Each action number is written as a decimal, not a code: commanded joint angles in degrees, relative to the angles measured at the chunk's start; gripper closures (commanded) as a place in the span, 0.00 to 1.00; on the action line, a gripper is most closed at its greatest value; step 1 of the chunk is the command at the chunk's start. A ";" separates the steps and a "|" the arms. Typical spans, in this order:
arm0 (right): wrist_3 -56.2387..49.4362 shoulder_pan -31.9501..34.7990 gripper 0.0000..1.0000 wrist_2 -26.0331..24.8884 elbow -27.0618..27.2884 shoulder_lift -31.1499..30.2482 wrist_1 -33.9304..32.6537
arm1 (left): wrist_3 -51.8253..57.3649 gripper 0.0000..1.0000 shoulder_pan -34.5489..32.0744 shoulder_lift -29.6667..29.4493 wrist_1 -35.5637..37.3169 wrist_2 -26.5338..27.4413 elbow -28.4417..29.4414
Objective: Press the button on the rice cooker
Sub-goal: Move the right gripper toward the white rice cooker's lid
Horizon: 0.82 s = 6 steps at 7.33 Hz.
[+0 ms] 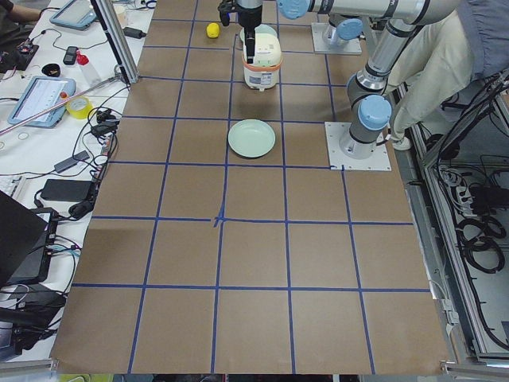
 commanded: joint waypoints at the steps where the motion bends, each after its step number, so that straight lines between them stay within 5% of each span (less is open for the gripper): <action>1: 0.00 0.00 0.00 -0.41 0.00 -0.02 0.04 | 0.00 0.00 0.00 0.00 0.00 0.00 0.00; 6: 0.00 0.09 0.00 0.20 -0.09 -0.11 0.04 | 0.00 0.00 0.00 0.00 0.00 0.00 0.00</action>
